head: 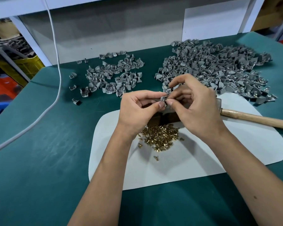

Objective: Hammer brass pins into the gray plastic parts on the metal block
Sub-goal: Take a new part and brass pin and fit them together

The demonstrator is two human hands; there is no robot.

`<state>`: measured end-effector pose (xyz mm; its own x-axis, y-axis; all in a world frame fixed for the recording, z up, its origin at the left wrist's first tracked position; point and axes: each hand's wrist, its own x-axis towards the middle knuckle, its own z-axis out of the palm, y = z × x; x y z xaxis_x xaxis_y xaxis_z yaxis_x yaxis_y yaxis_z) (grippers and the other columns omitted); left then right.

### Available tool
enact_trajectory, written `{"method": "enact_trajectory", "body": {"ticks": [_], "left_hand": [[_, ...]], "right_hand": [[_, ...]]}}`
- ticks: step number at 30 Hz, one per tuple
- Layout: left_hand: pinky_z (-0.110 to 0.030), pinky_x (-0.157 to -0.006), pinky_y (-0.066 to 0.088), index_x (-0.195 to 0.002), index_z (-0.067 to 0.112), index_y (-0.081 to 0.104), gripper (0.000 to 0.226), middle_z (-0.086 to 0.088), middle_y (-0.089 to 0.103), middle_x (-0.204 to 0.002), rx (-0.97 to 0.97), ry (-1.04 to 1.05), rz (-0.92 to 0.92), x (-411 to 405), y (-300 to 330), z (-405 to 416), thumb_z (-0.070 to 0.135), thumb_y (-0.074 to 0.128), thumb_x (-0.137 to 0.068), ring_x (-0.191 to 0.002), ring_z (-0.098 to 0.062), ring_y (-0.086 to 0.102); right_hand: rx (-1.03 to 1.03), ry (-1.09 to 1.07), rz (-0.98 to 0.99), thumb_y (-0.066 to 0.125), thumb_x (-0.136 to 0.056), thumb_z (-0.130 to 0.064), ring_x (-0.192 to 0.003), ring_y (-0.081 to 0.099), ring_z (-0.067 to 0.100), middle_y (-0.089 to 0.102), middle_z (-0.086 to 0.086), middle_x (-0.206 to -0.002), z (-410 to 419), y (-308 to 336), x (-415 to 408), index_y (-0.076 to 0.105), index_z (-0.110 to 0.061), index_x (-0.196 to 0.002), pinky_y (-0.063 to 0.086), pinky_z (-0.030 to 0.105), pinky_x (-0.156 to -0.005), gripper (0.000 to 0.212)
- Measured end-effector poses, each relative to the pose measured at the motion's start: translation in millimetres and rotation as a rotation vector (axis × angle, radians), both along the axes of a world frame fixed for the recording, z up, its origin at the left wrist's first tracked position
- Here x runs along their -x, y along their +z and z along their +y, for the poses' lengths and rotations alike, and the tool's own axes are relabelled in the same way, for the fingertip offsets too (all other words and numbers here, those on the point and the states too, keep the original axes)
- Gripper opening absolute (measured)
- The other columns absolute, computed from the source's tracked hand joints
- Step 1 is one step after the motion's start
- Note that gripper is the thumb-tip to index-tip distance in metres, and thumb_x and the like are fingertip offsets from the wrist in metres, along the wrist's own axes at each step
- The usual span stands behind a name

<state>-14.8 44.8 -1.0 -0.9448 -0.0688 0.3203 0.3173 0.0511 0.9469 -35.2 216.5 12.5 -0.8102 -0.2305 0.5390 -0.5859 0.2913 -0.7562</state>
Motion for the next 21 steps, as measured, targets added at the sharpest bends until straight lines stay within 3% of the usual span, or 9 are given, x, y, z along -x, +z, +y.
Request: {"method": "enact_trajectory", "body": {"ticks": [10,15,18,21], "left_hand": [[-0.045,-0.088,0.062,-0.093,0.007,0.078,0.027,-0.016,0.079,-0.091,0.002,0.079,-0.067,-0.4,1.5,12.3,-0.015,0.076,-0.079,-0.083,-0.026,0.076],[-0.034,-0.080,0.061,-0.090,0.007,0.078,0.027,-0.016,0.078,-0.090,-0.010,0.124,-0.080,0.0,-0.2,18.1,-0.017,0.073,-0.080,-0.080,-0.023,0.076],[-0.036,-0.083,0.062,-0.096,0.002,0.077,0.025,-0.017,0.078,-0.093,-0.011,0.120,-0.081,-0.3,-1.4,20.6,-0.017,0.073,-0.081,-0.085,-0.026,0.077],[-0.031,-0.082,0.060,-0.099,0.012,0.077,0.032,-0.010,0.079,-0.091,0.025,0.075,-0.069,-0.5,-0.2,19.6,-0.014,0.078,-0.079,-0.082,-0.018,0.073]], "right_hand": [[-0.047,-0.063,0.082,0.070,-0.079,0.006,-0.078,0.068,0.010,0.064,-0.011,-0.079,-3.4,-4.5,-0.7,0.058,-0.020,-0.100,0.057,0.025,-0.070,0.036],[-0.084,-0.125,0.158,0.067,-0.077,0.009,-0.072,0.063,0.010,0.059,-0.009,-0.077,-7.8,-9.5,-2.2,0.056,-0.020,-0.096,0.055,0.029,-0.062,0.036],[-0.064,-0.138,0.147,0.066,-0.077,0.010,-0.070,0.062,0.010,0.059,-0.008,-0.076,-7.5,-11.8,-2.0,0.056,-0.019,-0.093,0.054,0.027,-0.062,0.035],[0.004,-0.155,0.095,0.071,-0.079,0.007,-0.073,0.066,0.012,0.064,-0.006,-0.076,-4.7,-11.6,0.9,0.057,-0.018,-0.094,0.057,0.027,-0.066,0.032]]}}
